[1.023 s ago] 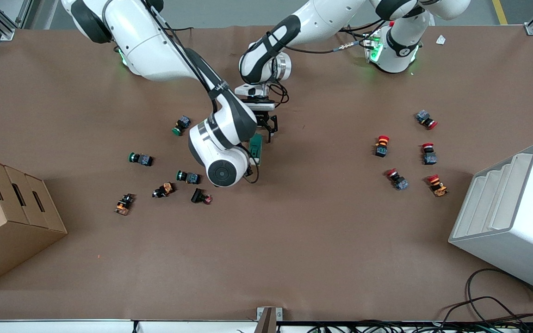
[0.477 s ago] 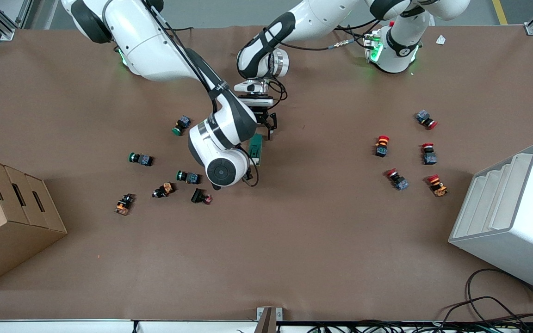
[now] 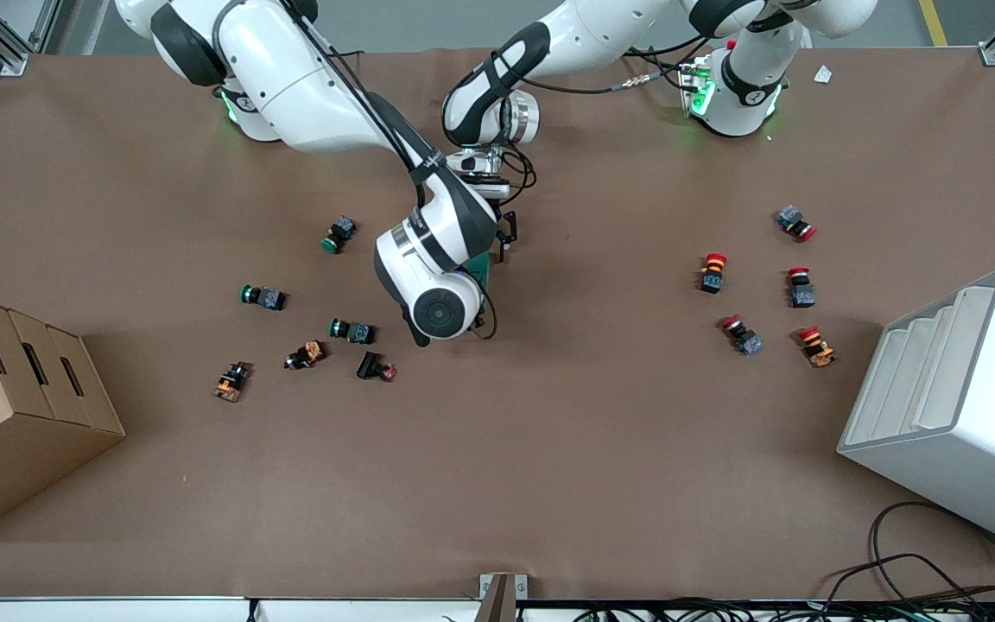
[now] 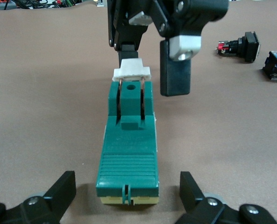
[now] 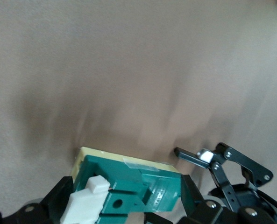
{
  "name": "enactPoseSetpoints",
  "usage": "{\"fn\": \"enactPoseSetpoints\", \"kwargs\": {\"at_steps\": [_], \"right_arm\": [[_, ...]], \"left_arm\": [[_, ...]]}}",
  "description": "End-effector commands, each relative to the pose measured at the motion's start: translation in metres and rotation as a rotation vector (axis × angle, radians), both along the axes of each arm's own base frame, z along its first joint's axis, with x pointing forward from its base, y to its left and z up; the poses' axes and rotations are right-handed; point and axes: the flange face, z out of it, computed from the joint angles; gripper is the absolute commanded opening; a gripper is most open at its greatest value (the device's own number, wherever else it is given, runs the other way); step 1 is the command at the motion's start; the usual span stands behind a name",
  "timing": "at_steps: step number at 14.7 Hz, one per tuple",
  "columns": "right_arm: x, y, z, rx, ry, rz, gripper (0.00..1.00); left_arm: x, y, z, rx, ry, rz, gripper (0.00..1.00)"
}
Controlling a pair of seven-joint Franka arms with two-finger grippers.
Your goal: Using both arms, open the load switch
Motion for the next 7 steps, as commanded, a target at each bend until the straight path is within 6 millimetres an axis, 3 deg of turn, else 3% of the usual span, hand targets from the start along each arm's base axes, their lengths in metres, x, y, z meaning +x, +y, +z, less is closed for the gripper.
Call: {"fn": "enactPoseSetpoints", "kwargs": {"at_steps": [1,7], "right_arm": [[-0.008,-0.003,0.018,-0.037,0.065,0.013,1.00],[-0.038,0.018,0.021,-0.032,0.135,0.062,1.00]], "left_arm": [[-0.013,-0.001,-0.020,0.004,0.025,-0.033,0.99],[-0.011,-0.001,-0.020,0.005,0.018,-0.027,0.99]]}}
